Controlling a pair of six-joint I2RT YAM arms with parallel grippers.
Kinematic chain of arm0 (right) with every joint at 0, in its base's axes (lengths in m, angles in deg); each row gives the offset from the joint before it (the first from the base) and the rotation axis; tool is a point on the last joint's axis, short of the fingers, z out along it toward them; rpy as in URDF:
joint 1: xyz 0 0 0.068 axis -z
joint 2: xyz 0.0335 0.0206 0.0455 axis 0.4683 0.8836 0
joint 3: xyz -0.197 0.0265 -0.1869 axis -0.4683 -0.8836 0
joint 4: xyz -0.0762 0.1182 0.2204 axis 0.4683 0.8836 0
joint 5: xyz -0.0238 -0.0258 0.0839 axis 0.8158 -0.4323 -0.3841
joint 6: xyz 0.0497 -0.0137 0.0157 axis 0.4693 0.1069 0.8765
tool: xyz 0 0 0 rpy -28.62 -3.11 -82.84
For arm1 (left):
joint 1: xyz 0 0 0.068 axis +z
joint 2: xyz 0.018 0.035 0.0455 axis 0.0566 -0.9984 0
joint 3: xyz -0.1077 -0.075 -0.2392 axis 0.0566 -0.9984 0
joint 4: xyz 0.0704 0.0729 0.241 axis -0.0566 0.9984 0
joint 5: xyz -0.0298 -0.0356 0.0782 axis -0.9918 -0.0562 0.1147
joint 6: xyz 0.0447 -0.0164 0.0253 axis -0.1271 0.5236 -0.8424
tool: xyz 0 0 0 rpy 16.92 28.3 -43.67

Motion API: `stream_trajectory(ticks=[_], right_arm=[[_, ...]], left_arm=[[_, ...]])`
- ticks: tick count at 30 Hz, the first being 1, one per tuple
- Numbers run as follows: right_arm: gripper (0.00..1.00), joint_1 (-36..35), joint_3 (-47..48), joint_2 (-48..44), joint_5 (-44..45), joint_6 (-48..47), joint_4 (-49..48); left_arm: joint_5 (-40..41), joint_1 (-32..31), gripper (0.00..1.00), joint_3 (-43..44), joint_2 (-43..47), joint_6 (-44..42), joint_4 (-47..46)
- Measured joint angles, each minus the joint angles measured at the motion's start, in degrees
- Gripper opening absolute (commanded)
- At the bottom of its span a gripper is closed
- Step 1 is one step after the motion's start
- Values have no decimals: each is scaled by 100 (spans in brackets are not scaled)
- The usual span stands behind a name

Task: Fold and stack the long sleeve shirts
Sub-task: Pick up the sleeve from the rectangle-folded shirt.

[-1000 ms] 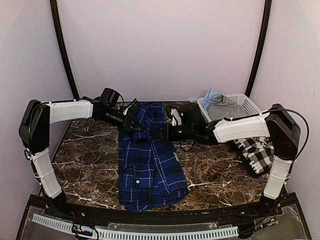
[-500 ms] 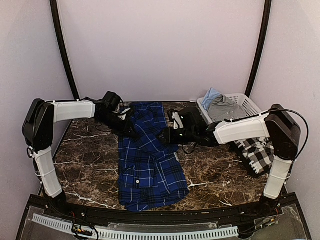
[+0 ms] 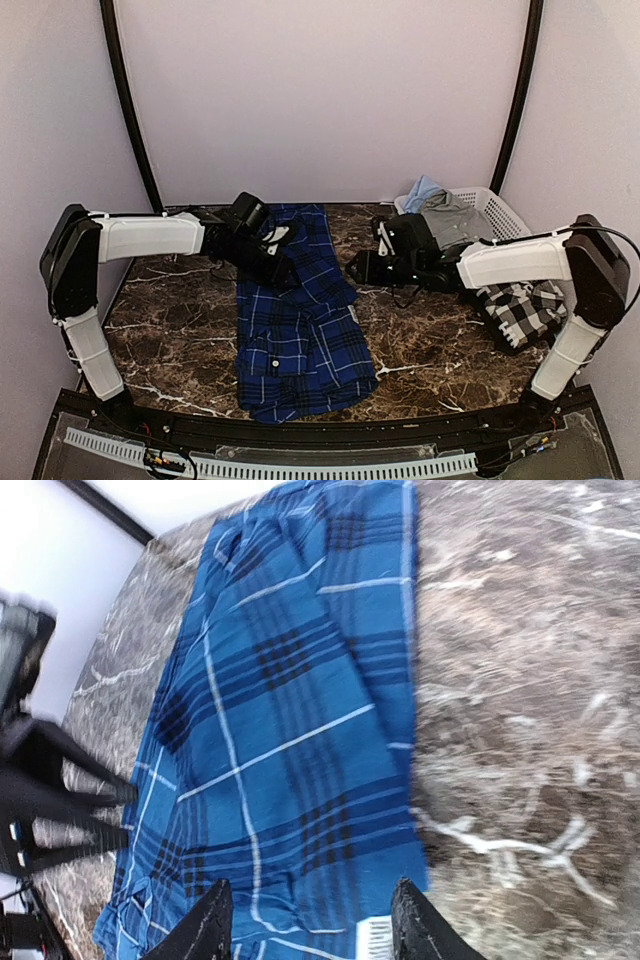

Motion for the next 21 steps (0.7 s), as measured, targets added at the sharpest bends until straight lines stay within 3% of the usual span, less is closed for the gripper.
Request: stream_trajectory(ticks=[13,21], right_arm=[[53,144,-955,-1104,654,229,0],[53,144,-1091,-1158,673,319,-4]], left_arm=[[1023,-1438,55,203,-280,118,-409],[1475,-1805,56,765,-973,-39,-407]])
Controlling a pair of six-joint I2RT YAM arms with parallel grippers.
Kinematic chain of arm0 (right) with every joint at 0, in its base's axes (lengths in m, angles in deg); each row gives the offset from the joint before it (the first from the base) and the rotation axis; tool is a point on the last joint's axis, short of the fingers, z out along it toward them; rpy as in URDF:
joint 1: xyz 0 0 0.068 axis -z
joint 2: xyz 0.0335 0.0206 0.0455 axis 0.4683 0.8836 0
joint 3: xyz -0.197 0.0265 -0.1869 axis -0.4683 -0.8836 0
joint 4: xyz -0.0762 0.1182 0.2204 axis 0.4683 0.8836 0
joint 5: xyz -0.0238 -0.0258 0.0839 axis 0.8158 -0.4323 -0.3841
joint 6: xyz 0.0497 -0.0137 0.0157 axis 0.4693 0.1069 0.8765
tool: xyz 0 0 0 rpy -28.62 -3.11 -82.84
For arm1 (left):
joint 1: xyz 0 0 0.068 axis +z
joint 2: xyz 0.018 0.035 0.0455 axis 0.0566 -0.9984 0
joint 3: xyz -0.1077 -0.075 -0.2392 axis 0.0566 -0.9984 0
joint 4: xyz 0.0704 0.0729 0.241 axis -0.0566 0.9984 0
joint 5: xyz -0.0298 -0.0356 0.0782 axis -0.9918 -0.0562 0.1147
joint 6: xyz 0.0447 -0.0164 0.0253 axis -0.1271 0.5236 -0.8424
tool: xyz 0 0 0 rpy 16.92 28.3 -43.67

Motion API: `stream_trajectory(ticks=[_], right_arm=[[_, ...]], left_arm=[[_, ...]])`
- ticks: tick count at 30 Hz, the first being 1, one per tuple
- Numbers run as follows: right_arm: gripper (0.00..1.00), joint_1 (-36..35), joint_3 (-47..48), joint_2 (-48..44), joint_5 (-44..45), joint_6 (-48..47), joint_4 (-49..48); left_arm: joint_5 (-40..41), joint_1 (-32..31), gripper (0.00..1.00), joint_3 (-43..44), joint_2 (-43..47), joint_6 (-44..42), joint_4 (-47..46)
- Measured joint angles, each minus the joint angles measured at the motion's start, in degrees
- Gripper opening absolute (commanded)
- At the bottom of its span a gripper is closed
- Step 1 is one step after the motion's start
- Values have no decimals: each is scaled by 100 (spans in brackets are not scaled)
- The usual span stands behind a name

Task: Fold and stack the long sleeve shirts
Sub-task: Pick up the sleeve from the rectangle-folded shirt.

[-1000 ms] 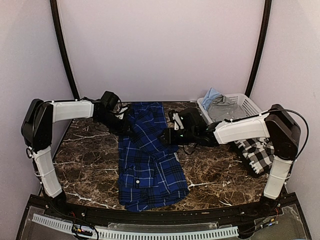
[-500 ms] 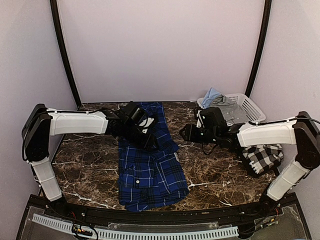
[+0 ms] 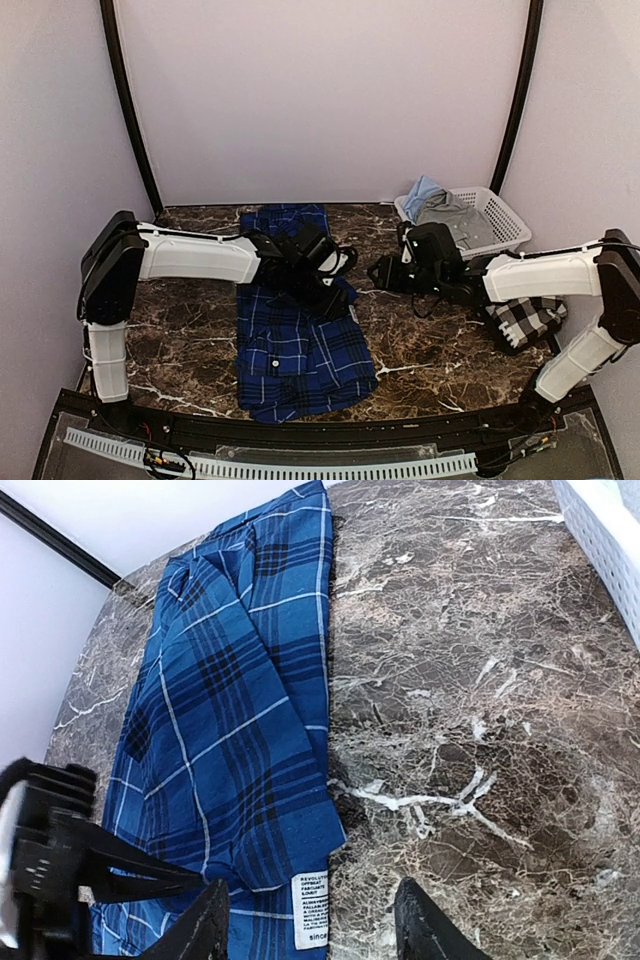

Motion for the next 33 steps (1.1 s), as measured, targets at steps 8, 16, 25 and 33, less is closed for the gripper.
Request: stream_trajectory(ticks=[8,16,25,33], right_arm=[[53,0,-44,-179,15,20,0],[53,0,-50,-245,20,22,-4],[53,0,-50,-245,20,22,-2],[53,0,-50,-245,28,20,2]], left_arm=[[623,-76,47,509,-656,-7,118],[1412,-76,38,800,-850,96,313],[1550,-76,33,933,-914,85,387],[1141,-98,46,999,-920,66,459]])
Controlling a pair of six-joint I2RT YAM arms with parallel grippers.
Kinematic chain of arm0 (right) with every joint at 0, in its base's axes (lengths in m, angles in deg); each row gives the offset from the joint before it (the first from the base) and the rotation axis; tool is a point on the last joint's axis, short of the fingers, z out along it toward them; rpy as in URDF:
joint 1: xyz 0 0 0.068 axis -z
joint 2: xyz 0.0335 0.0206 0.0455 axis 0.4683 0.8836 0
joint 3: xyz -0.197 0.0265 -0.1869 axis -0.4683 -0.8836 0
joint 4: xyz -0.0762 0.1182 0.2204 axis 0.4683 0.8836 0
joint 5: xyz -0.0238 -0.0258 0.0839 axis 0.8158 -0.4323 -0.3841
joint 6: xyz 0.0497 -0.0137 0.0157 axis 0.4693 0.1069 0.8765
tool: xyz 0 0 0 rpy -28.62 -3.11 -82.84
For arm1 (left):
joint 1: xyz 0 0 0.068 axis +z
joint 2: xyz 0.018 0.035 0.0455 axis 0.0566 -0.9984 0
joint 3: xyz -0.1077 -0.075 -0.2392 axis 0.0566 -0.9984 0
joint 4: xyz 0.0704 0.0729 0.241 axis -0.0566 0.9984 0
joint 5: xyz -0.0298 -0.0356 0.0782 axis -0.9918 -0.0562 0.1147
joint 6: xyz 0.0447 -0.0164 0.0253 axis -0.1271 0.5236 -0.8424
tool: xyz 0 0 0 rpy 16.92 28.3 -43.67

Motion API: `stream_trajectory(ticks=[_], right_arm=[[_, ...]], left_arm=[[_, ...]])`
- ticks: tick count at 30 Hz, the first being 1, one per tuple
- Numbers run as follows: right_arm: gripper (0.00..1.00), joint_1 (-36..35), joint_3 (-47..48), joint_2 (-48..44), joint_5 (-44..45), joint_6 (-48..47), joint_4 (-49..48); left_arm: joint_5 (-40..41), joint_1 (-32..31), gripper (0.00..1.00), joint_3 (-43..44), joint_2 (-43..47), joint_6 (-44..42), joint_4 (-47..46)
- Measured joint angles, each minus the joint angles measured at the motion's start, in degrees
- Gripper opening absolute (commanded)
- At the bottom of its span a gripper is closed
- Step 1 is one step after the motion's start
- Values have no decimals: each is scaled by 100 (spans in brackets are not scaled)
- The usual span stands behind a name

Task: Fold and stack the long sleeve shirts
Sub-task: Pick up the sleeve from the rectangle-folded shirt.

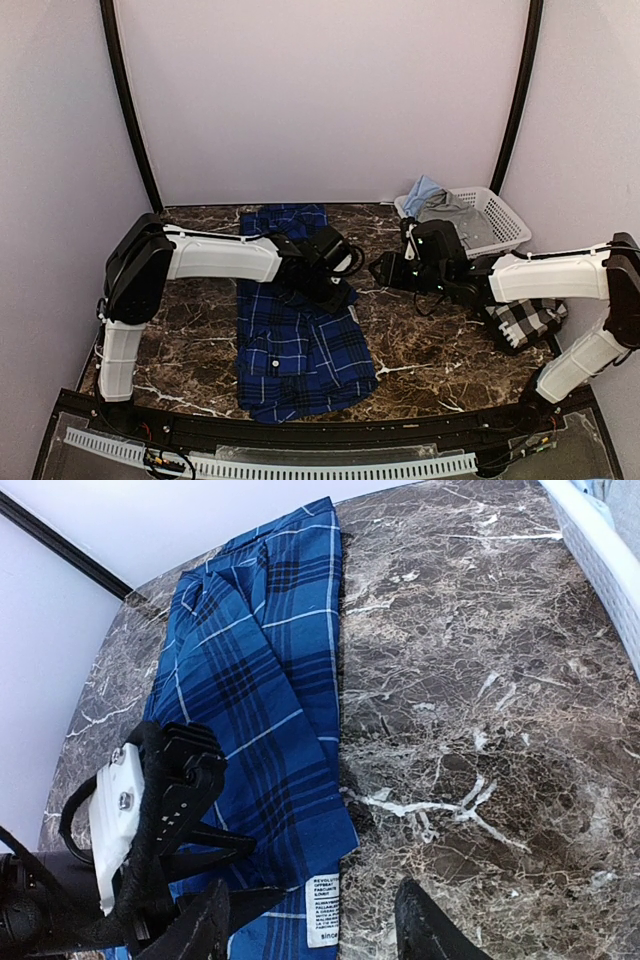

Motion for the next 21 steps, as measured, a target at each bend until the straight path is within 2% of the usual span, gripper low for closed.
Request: stream_trajectory(ticks=[6,8,17,21], right_arm=[[53,0,0,0,-2,0,0],[53,0,0,0,-4,0,0],[53,0,0,0,-4,7,0],[53,0,0,0,-4,11,0]], left_arm=[[-44,-31,45,0,-50,0,-11],[20,-31,41,0,-109,2,-31],[396,-31,9,9,-247,131,-22],[514,-31,1,22,-240,168,9]])
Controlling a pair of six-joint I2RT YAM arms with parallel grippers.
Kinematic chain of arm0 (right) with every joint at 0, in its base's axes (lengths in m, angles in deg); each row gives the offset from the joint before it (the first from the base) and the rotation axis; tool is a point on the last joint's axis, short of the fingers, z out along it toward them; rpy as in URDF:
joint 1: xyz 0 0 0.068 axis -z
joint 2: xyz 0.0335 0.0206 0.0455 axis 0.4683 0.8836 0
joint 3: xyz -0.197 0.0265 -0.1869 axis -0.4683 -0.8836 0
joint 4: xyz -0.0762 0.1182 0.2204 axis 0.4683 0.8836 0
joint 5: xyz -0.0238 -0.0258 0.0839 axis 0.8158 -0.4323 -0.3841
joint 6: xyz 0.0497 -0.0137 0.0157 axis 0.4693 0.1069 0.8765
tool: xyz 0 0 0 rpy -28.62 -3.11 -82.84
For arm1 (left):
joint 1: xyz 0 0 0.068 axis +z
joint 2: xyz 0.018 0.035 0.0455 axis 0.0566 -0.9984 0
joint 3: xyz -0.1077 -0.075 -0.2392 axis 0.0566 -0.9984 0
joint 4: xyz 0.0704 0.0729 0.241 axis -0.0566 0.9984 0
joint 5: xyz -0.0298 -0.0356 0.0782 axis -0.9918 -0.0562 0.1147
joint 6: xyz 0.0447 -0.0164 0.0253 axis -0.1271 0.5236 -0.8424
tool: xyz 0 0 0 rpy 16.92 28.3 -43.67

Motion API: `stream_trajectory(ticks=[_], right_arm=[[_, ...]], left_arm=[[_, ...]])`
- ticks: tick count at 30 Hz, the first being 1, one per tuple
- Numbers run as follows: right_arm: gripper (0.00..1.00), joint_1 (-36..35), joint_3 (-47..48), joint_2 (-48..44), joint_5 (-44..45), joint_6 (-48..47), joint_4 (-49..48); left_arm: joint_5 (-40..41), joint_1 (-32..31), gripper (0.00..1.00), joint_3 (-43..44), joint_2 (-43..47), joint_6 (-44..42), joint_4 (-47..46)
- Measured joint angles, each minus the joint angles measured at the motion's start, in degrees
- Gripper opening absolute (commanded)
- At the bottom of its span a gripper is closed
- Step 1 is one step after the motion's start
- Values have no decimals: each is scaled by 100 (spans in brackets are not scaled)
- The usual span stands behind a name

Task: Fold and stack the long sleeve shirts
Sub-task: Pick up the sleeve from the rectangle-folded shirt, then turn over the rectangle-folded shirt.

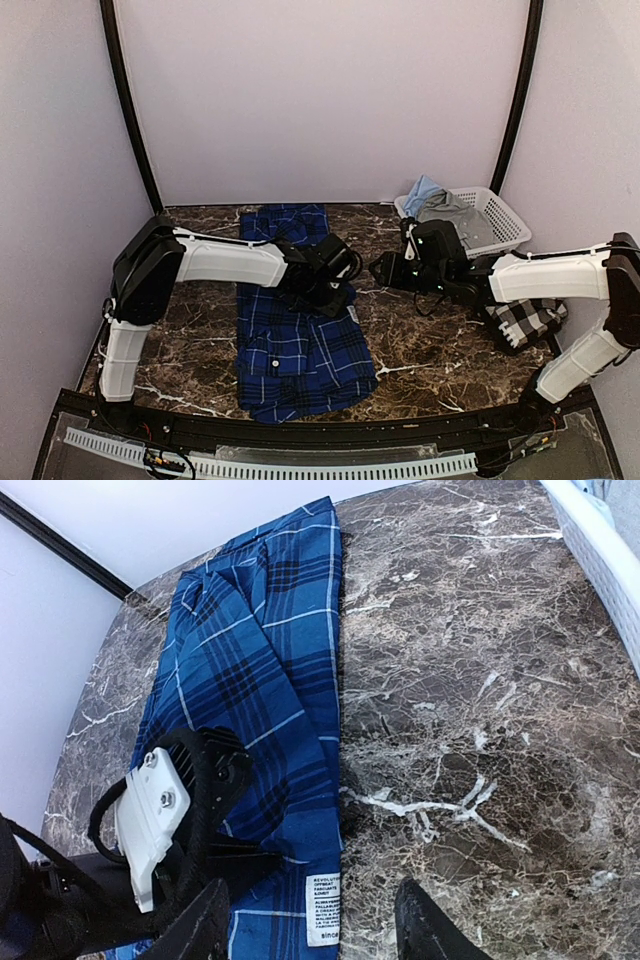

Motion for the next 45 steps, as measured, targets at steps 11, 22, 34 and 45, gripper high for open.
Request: stream_trajectory(ticks=[11,22,34,45], right_arm=[[54,0,22,131,-125,-24,-4],[55,-2,229,535,-455,-107,-48],[56,-33,745,1119,-927,-361,-153],[56,-37,745,986,-778,-485,-44]], left_arm=[[-63,479,0,-120,737,136,101],[-525,2352,6,-802,1204,291,15],[-496,2608,47,-647,1014,289,278],[291,2009,52,-656,1843,199,485]])
